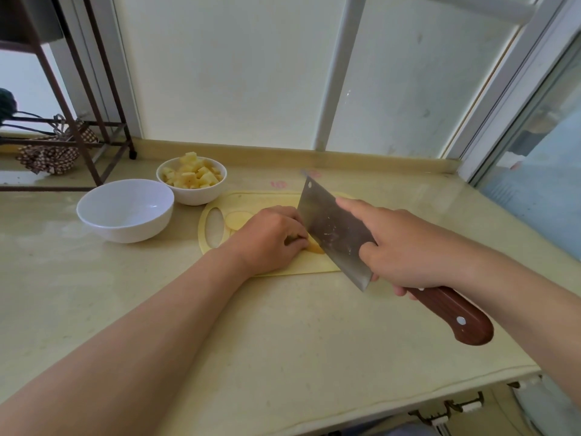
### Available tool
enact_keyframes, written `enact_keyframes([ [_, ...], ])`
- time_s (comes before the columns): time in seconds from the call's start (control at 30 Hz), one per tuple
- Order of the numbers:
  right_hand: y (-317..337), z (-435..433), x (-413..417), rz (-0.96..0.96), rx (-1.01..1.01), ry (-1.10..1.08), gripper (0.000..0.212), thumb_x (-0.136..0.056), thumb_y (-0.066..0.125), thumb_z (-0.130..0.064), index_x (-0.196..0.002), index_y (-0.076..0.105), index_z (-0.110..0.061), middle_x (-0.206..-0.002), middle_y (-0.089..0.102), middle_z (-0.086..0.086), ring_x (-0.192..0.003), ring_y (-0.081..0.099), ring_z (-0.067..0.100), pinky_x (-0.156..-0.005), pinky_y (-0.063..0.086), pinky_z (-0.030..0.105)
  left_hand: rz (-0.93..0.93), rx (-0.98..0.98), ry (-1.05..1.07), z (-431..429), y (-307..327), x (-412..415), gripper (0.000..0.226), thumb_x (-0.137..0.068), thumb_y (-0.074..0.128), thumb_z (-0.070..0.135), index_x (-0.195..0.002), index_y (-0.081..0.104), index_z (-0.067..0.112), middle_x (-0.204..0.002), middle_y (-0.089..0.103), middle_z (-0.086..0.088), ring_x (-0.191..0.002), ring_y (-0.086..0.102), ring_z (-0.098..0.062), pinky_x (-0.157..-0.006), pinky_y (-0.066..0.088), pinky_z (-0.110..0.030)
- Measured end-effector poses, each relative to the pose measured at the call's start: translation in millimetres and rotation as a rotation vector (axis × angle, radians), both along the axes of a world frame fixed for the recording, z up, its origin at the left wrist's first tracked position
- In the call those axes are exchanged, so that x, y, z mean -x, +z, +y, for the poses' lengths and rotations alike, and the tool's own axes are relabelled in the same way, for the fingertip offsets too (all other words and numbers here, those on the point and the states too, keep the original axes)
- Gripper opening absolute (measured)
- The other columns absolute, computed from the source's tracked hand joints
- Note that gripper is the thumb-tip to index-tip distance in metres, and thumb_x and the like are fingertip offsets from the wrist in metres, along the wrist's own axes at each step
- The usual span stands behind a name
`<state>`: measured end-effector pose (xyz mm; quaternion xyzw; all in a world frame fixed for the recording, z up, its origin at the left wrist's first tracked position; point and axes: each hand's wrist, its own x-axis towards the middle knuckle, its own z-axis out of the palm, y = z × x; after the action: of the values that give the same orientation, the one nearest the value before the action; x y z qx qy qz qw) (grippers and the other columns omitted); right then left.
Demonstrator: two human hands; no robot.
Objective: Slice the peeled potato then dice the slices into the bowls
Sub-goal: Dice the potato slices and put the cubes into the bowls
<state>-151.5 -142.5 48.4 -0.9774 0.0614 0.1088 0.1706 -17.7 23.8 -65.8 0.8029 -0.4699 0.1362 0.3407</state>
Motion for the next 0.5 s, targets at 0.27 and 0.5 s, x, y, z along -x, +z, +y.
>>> enact_keyframes([
  [0.27, -17, 17, -17, -0.006, 0.02, 0.018, 0.086, -0.097, 0.041, -0.01, -0.162, -0.002, -0.047, -0.092, 0.058, 0.002, -0.052, 0.07, 0.018, -0.048, 0.056, 0.032, -0.021, 0.015, -0.004, 0, -1, -1, 0.007, -0.081, 0.077, 0.014, -0.085, 0.079, 0.01, -0.09, 0.07, -0.001, -0.075, 0.063, -0.018, -0.07, 0.054, -0.033],
  [0.5, -20, 23, -51, -0.053, -0.016, 0.002, 0.086, -0.096, 0.042, -0.008, -0.164, -0.001, -0.04, -0.094, 0.061, 0.002, -0.053, 0.07, 0.017, -0.052, 0.06, 0.032, -0.014, 0.019, 0.0, -1, -3, -4, 0.007, -0.079, 0.078, 0.012, -0.085, 0.079, 0.009, -0.089, 0.07, -0.002, -0.073, 0.063, -0.018, -0.067, 0.054, -0.033],
])
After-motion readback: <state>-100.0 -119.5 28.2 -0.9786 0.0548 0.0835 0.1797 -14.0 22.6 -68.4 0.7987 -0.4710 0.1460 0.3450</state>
